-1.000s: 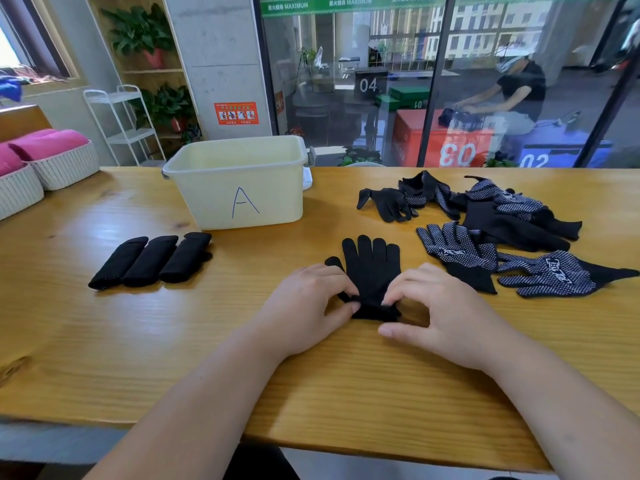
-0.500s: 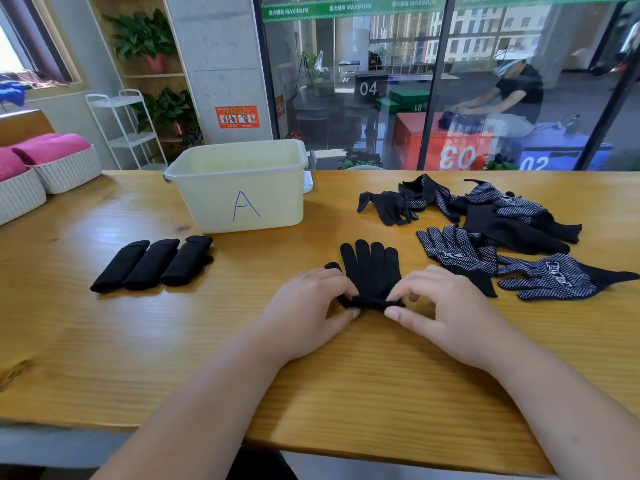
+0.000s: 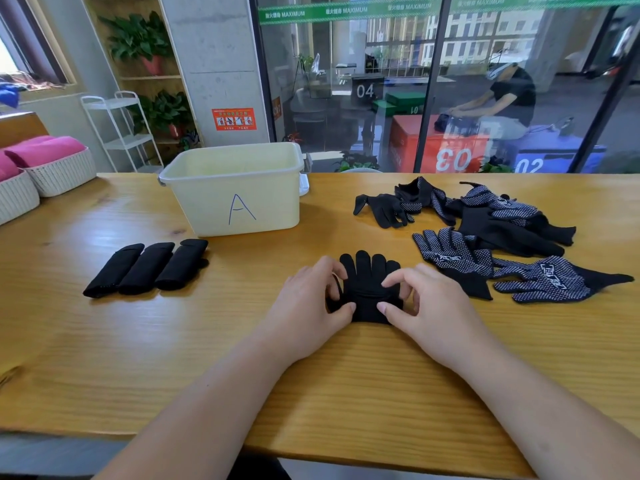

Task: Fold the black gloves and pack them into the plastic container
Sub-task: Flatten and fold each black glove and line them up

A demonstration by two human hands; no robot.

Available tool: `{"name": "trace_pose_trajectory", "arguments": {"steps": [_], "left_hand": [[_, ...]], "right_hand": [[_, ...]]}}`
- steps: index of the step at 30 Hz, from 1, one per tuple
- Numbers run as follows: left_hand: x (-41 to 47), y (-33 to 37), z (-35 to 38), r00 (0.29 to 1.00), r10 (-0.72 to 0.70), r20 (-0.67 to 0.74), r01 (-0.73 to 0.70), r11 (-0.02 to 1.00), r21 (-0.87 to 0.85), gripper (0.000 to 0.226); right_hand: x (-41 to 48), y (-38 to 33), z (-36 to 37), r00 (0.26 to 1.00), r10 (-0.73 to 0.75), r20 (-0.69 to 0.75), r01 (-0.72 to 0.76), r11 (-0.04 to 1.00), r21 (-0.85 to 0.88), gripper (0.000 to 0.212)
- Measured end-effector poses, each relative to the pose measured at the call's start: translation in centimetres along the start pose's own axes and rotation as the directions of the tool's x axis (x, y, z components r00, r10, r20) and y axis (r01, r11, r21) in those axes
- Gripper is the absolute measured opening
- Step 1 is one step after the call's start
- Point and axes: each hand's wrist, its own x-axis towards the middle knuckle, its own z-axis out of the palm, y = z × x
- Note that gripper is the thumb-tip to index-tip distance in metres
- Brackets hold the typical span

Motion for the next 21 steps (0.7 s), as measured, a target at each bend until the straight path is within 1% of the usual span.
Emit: {"name": "trace_pose_trajectory", "arguments": {"steps": [2, 5, 7, 9, 12, 14, 18, 21], "left_hand": [[0.1, -0.2, 0.0, 0.998, 0.065, -0.023, -0.064, 0.997, 0.044, 0.029], [0.2, -0.6, 0.0, 0.992, 0.129, -0.012, -0.128, 0.987, 0.101, 0.018], [0.2, -0.9, 0.1, 0.986, 0.167, -0.003, -0.164, 0.971, 0.175, 0.018], [0.2, -1.1, 0.0, 0.984, 0.176, 0.015, -0.175, 0.959, 0.222, 0.026], [0.0, -1.1, -0.5, 0.982, 0.174, 0.072, -0.187, 0.949, 0.254, 0.046], [0.0, -1.1, -0.6, 0.979, 0.176, 0.105, -0.198, 0.943, 0.268, 0.047], [0.2, -1.0, -0.5, 0.981, 0.174, 0.084, -0.190, 0.947, 0.259, 0.031], [0.4, -0.8, -0.3, 0.986, 0.142, 0.082, -0.155, 0.969, 0.191, 0.029]], "right_hand": [[0.0, 0.0, -0.3, 0.997, -0.069, -0.020, 0.067, 0.995, -0.075, 0.020], [-0.3, -0.2, -0.5, 0.980, -0.201, -0.016, 0.195, 0.967, -0.162, 0.012], [-0.4, -0.2, -0.3, 0.964, -0.266, 0.010, 0.261, 0.939, -0.224, 0.012], [-0.5, -0.2, -0.4, 0.965, -0.253, 0.063, 0.261, 0.930, -0.257, 0.025], [-0.4, 0.0, -1.1, 0.965, -0.231, 0.124, 0.256, 0.935, -0.247, 0.045], [-0.4, 0.2, -1.4, 0.960, -0.221, 0.174, 0.261, 0.932, -0.251, 0.050], [-0.3, 0.1, -1.3, 0.963, -0.186, 0.196, 0.222, 0.958, -0.182, 0.049], [-0.2, 0.3, -1.0, 0.983, -0.120, 0.136, 0.132, 0.988, -0.079, 0.033]]}}
